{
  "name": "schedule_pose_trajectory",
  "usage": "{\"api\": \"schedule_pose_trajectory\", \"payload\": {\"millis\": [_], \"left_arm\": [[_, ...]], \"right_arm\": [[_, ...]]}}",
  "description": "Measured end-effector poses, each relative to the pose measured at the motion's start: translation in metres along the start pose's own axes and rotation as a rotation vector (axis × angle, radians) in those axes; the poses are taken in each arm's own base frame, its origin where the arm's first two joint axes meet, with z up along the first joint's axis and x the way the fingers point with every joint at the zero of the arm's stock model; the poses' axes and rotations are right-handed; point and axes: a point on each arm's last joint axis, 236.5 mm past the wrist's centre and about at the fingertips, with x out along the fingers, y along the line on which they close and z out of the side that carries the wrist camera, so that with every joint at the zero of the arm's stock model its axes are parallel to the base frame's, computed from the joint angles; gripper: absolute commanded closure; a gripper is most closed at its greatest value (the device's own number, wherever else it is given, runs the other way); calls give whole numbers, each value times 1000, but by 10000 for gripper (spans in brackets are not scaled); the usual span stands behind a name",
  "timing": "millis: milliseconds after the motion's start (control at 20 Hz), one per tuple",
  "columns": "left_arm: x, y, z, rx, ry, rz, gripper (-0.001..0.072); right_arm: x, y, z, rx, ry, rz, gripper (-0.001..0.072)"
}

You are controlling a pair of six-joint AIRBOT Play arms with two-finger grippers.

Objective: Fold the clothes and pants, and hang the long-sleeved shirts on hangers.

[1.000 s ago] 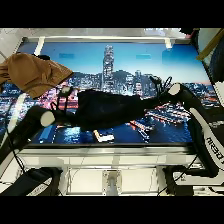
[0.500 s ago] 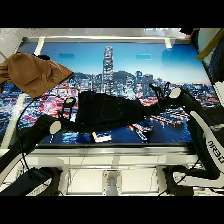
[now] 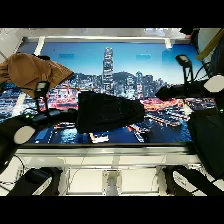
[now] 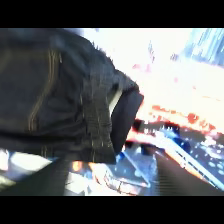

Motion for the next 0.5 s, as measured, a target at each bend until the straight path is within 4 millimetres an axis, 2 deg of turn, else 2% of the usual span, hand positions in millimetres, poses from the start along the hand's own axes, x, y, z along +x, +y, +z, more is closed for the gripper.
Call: {"api": "schedule_pose_trajectory", "payload": {"millis": [50,150,350,450,500], "left_arm": [[-8,-1,5,0,-28,-5,42],[-20,-3,13,-6,-76,-16,43],[-31,-4,19,-23,-113,-26,49],[-32,-4,20,-37,-119,-29,205],[-33,-4,20,-40,-121,-29,226]], "right_arm": [[0,-4,-1,43,12,2,23],[15,-2,-18,131,106,64,23],[67,11,-42,287,271,260,17],[93,16,-58,330,361,345,17],[104,15,-64,340,392,370,16]]}}
